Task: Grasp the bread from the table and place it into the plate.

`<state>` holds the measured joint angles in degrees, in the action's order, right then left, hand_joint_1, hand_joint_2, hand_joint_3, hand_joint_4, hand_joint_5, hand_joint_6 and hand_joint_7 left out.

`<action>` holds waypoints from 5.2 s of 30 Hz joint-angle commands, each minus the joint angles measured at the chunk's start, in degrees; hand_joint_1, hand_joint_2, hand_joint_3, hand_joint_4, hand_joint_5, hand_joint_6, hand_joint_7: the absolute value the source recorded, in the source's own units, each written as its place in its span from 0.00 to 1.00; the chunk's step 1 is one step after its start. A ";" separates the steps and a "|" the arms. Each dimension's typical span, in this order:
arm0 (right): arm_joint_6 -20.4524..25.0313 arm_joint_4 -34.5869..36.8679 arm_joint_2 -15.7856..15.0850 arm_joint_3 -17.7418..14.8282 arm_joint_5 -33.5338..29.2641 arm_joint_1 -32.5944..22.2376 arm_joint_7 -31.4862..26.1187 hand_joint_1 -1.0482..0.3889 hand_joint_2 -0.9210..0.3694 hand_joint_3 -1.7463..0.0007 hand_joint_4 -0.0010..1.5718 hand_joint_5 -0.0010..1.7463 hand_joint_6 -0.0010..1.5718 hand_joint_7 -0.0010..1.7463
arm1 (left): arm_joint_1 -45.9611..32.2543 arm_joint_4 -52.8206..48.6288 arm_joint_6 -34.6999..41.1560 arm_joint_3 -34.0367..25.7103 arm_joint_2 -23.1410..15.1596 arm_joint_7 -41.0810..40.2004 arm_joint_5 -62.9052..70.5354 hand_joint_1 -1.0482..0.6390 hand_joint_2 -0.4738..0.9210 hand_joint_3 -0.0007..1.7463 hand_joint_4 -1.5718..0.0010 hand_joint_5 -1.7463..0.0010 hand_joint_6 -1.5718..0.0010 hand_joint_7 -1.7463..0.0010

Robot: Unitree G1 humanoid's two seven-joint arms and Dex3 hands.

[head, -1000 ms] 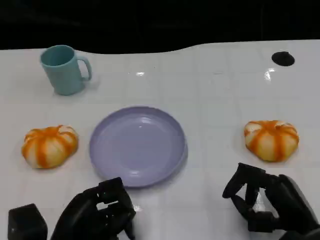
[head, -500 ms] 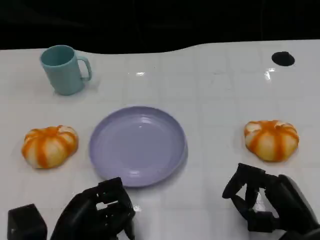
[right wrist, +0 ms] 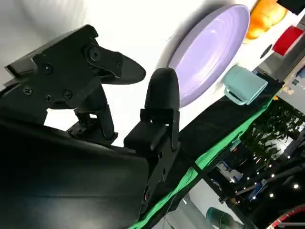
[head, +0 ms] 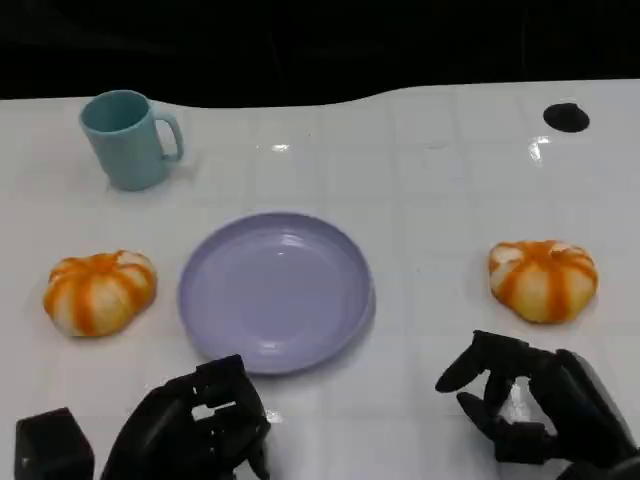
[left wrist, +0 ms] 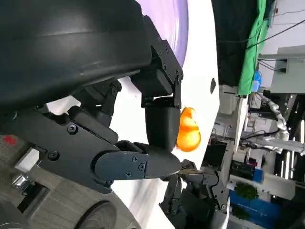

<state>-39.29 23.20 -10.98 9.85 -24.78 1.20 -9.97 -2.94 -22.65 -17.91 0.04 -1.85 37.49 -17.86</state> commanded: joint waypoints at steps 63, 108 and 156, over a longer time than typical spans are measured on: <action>39.99 -7.23 -12.59 7.99 -27.04 19.06 11.10 0.39 0.07 1.00 0.03 0.21 0.18 0.01 | -0.54 0.67 -0.31 0.00 -0.24 -0.26 0.46 0.27 0.87 0.31 0.51 0.00 0.53 0.17; 20.21 24.89 -9.16 12.52 -18.17 29.48 -19.35 0.67 0.32 0.47 0.58 1.00 0.46 0.97 | -1.72 2.80 0.86 0.26 0.10 -0.95 0.83 0.28 0.87 0.31 0.51 0.00 0.53 0.18; 10.83 20.50 13.62 15.33 -8.55 37.69 -6.38 0.67 0.50 0.18 0.62 1.00 0.48 1.00 | -2.48 3.13 0.25 0.76 -0.15 -0.79 0.82 0.26 0.85 0.34 0.50 0.00 0.53 0.16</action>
<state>-28.89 42.50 1.87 25.18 -33.21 36.95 -15.84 -5.25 -19.59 -17.50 0.98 -1.19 36.59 -17.32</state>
